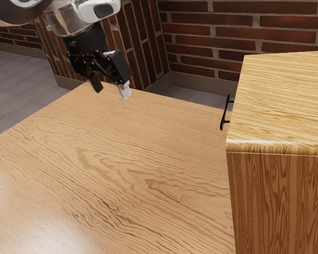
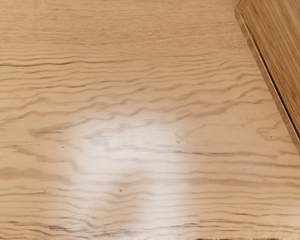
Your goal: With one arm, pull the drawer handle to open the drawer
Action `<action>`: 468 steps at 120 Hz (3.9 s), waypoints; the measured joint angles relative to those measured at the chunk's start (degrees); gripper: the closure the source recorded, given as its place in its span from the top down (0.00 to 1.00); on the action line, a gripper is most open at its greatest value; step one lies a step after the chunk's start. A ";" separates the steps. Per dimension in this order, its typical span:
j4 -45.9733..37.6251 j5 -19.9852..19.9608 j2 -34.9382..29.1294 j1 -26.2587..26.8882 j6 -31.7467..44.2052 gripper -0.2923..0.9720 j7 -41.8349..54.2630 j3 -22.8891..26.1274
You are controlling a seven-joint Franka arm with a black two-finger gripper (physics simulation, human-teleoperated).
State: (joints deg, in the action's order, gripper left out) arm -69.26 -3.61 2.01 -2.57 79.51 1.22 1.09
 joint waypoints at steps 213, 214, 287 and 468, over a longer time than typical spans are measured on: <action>-3.28 0.00 1.99 10.70 16.87 0.77 -12.94 8.94; -3.29 0.02 2.04 10.73 16.88 0.77 -12.97 8.94; -8.93 -0.56 2.84 6.02 23.71 0.77 -16.12 10.73; -13.09 -2.69 2.88 5.23 30.78 0.77 -23.49 7.95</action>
State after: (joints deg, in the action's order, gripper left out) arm -82.35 -6.30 4.89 2.66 110.29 -22.27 9.05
